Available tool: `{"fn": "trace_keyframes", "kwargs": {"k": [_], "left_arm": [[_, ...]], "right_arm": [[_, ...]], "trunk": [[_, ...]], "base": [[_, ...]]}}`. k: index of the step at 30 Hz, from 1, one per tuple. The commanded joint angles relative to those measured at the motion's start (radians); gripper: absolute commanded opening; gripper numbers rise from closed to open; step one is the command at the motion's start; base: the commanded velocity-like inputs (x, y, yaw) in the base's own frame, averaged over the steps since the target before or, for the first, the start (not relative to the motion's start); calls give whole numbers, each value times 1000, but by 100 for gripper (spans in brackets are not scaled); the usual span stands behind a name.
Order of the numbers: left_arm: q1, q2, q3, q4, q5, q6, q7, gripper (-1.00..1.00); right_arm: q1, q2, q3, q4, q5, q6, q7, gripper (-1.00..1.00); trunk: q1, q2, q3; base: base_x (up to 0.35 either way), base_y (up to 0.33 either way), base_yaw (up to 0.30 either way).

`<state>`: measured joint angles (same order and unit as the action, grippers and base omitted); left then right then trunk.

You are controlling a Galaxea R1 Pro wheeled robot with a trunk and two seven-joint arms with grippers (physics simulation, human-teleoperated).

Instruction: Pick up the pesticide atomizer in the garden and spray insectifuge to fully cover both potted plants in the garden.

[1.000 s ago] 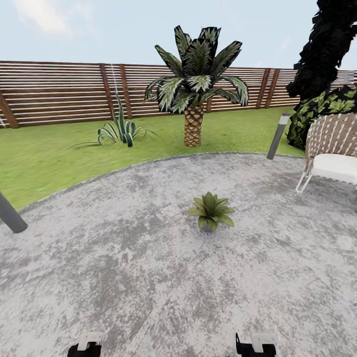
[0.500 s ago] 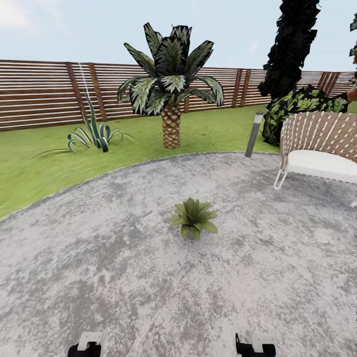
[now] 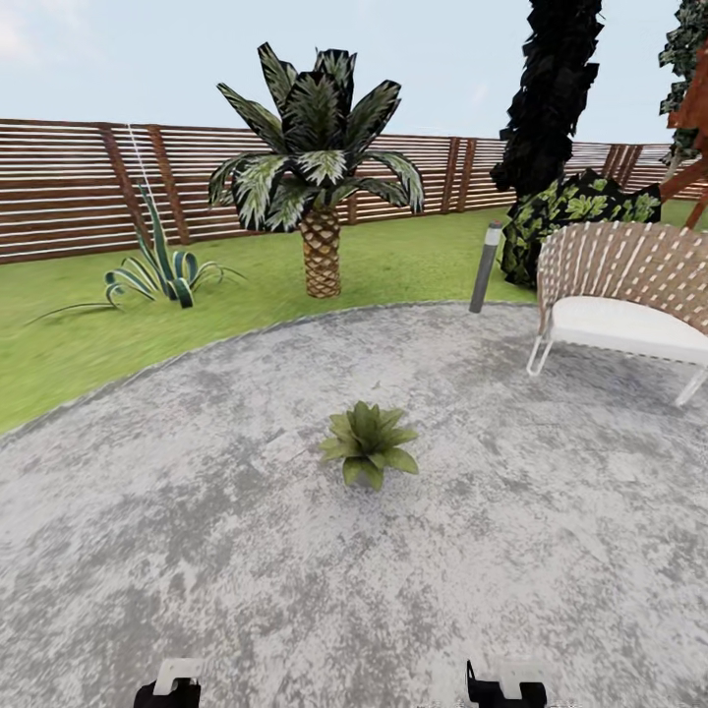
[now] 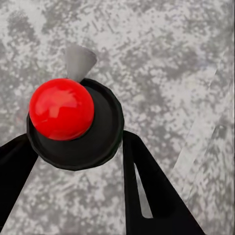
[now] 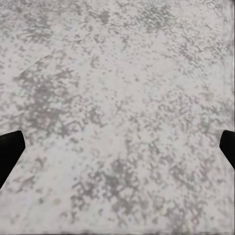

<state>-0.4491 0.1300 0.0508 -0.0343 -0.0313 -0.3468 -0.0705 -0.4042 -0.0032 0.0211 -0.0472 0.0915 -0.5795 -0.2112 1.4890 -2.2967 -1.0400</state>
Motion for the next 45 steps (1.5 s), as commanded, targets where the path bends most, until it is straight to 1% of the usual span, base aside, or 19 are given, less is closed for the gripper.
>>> {"fn": "trace_keyframes", "kwargs": {"k": [1,8,14,29,33,37,38,39,40,41,42,44,45], "left_arm": [[0,0,6,1,-3,-3,-5,-100],[0,0,6,1,-3,-3,-5,-100],[0,0,6,0,-4,-3,-5,-100],[0,4,6,-1,-4,-4,-5,-100],[0,9,5,-6,-5,-4,-6,-100],[-5,15,-5,-28,-11,-5,-16,-100],[-9,16,-10,-44,-17,-4,-18,-100],[-16,18,-58,-107,-72,3,-38,-100],[-18,18,-74,-125,-96,5,-49,-100],[-19,18,-90,-144,-135,7,-74,-100],[-20,19,-102,-157,-177,9,-135,-100],[-21,23,-105,-162,-192,12,-210,-100],[-25,28,-106,-163,-197,13,-253,-100]], "right_arm": [[-1,0,2,1,10,0,-10,100],[-1,0,2,1,10,0,-10,100],[-1,0,2,1,10,0,-10,100],[-1,1,3,1,8,0,-10,100],[-1,2,7,-3,11,0,-8,100],[-2,2,8,-18,19,0,-7,100],[-2,2,8,-31,35,0,-2,100],[-2,1,7,-100,127,1,60,100],[-2,2,6,-131,156,2,92,100],[-3,2,6,-184,186,4,150,100],[-4,2,4,-263,205,8,232,100],[-4,2,4,-304,209,34,274,100],[-4,2,4,-316,210,61,286,100]], "trunk": [[0,0,0],[0,0,1],[0,0,1],[0,0,1],[0,0,1],[0,0,1],[0,0,1],[0,0,1],[0,0,1],[0,0,1],[0,0,1],[0,0,1],[0,0,1]], "base": [[0,0,-253],[17,0,-254],[157,-26,-241],[268,-133,-10],[55,-26,0],[7,-3,0],[2,-1,0],[0,0,0],[0,0,0],[0,0,0],[0,0,0],[0,0,0],[0,0,0]]}}
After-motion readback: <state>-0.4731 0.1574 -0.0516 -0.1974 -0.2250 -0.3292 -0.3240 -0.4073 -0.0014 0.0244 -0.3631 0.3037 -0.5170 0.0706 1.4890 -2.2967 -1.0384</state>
